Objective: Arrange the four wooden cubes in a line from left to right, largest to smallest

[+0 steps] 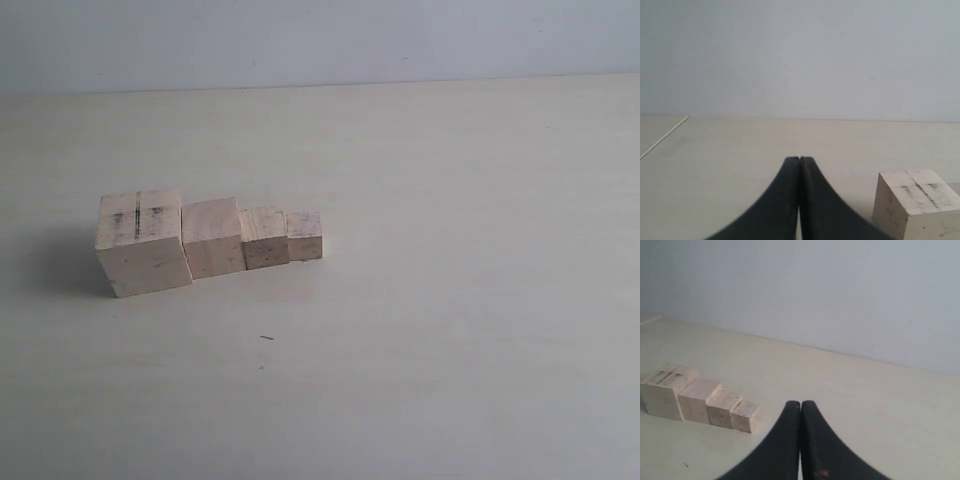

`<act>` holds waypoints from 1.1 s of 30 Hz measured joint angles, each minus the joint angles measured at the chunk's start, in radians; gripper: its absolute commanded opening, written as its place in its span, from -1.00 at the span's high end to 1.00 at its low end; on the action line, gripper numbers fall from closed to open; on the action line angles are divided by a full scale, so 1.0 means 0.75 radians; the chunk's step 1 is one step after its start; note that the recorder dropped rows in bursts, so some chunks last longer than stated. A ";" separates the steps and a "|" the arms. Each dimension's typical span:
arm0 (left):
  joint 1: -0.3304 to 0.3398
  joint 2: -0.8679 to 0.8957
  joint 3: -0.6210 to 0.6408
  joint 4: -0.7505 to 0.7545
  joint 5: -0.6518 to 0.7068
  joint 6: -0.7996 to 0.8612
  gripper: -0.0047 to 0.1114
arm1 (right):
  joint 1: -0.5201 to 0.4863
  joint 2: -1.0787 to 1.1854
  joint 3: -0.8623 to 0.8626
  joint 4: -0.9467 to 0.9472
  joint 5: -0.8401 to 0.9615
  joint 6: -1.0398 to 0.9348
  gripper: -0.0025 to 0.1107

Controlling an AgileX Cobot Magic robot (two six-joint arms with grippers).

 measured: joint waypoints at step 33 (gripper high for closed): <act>0.000 0.000 0.000 0.000 0.000 0.000 0.88 | -0.462 -0.289 0.343 0.109 -0.134 -0.040 0.96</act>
